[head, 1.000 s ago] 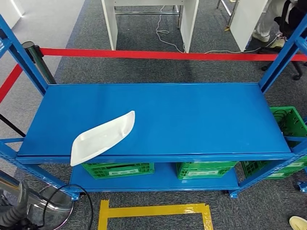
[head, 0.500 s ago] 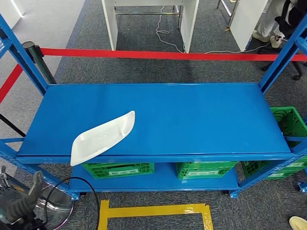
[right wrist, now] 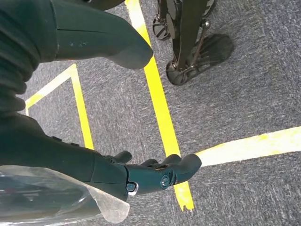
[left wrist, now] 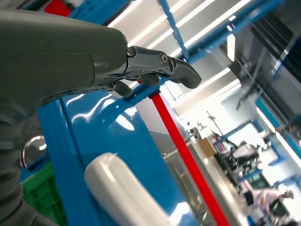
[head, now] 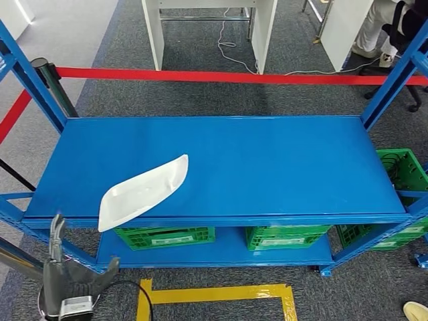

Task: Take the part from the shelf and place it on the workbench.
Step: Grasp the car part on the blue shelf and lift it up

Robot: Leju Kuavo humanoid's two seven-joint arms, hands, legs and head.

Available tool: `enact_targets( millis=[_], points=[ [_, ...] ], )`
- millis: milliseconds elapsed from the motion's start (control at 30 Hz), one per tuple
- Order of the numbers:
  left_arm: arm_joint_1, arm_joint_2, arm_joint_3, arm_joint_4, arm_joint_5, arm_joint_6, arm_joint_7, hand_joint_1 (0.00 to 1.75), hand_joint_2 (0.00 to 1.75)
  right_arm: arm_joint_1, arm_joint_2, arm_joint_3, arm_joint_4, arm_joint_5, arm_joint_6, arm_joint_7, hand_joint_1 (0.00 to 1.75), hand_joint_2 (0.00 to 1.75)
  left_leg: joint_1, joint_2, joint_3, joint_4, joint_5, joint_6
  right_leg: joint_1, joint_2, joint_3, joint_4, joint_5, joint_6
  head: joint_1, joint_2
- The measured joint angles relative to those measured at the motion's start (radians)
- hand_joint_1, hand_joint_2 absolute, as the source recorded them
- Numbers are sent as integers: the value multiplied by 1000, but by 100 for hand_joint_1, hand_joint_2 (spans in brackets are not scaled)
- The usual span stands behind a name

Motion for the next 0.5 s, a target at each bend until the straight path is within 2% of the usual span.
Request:
enact_targets(
  millis=[200,500],
  points=[
    [-27,39,-27,67,-203,19,60,0,175,-1,0,-5,1,27,9,4,0,175,0,0,0,0,0,0,0,0,0,0,0,0,0,0],
    [-101,99,-68,147,-474,64,230,0,175,-4,0,-5,1,64,24,9,0,175,0,0,0,0,0,0,0,0,0,0,0,0,0,0]
  ],
)
